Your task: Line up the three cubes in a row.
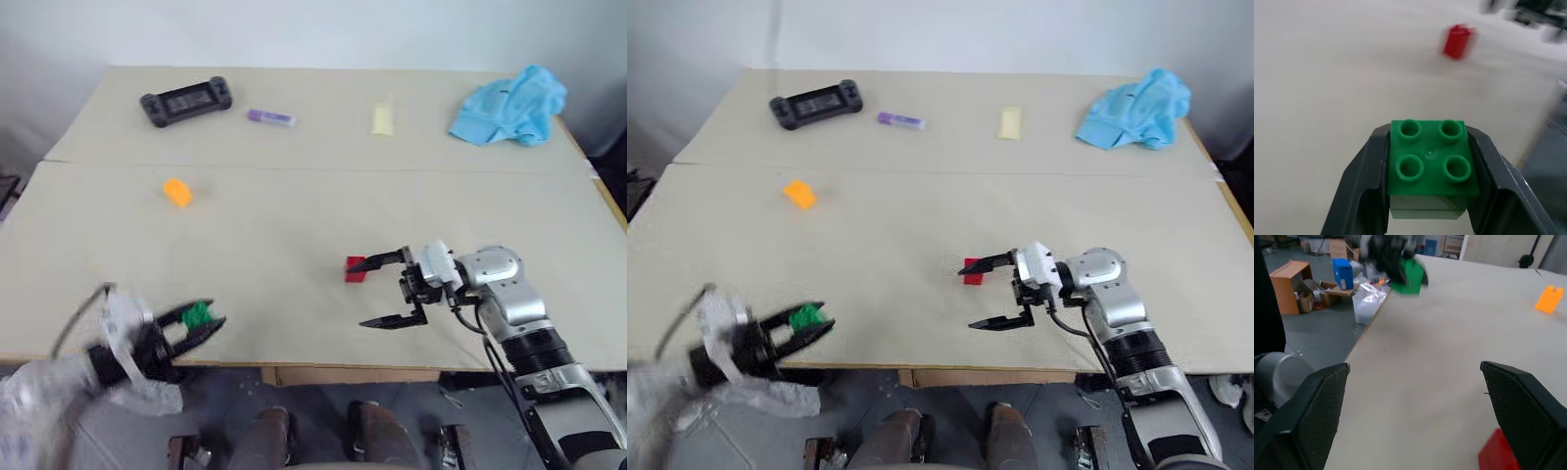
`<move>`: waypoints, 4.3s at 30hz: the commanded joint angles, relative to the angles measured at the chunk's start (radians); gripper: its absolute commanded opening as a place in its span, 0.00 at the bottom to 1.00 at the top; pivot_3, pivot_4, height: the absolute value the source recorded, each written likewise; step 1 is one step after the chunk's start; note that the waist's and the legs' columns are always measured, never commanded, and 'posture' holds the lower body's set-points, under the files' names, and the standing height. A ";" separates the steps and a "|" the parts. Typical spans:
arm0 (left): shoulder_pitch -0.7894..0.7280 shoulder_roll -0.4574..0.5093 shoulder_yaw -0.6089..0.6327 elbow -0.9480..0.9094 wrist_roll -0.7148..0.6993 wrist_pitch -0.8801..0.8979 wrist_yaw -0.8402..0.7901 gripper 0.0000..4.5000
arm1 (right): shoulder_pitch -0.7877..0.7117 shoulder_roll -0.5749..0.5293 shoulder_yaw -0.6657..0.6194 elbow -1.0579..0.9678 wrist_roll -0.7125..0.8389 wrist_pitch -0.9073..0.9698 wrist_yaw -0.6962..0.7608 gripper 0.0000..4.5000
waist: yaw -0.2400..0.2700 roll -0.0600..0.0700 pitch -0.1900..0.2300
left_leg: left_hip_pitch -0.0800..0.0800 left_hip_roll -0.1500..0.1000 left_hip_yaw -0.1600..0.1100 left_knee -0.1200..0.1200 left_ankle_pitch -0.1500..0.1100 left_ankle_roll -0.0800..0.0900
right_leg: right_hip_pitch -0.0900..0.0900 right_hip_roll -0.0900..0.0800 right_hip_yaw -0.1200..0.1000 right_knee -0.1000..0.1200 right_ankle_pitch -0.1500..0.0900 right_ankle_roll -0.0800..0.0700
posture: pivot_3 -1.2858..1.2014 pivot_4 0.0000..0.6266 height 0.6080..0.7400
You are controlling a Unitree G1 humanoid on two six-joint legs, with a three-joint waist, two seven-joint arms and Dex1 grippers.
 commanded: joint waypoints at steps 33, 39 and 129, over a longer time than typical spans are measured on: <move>-0.964 -0.483 -0.582 1.115 0.506 -0.509 -0.350 0.42 | 0.429 -0.132 -0.334 -0.370 0.040 0.155 -0.314 1.00 | 0.002 0.005 0.004 | -0.002 -0.007 0.012 0.003 0.002 0.010 | -0.004 0.001 -0.006 0.007 0.005 0.009 | 0.52 0.24 1.00; -0.926 -0.481 -0.528 1.062 0.462 -0.537 -0.336 0.81 | 0.411 -0.098 -0.297 -0.329 0.030 0.132 -0.295 1.00 | 0.001 0.005 0.004 | -0.002 -0.007 0.012 0.003 0.002 0.010 | -0.004 0.001 -0.006 0.007 0.005 0.009 | 0.52 0.24 1.00; -1.101 -0.661 -0.077 1.245 0.576 -0.171 1.597 0.80 | 0.145 0.149 -0.154 -0.334 -0.035 0.118 -0.465 1.00 | 0.000 -0.004 0.001 | 0.001 -0.007 0.010 0.001 0.002 0.004 | -0.004 0.002 -0.008 0.009 0.005 0.006 | 0.52 0.24 1.00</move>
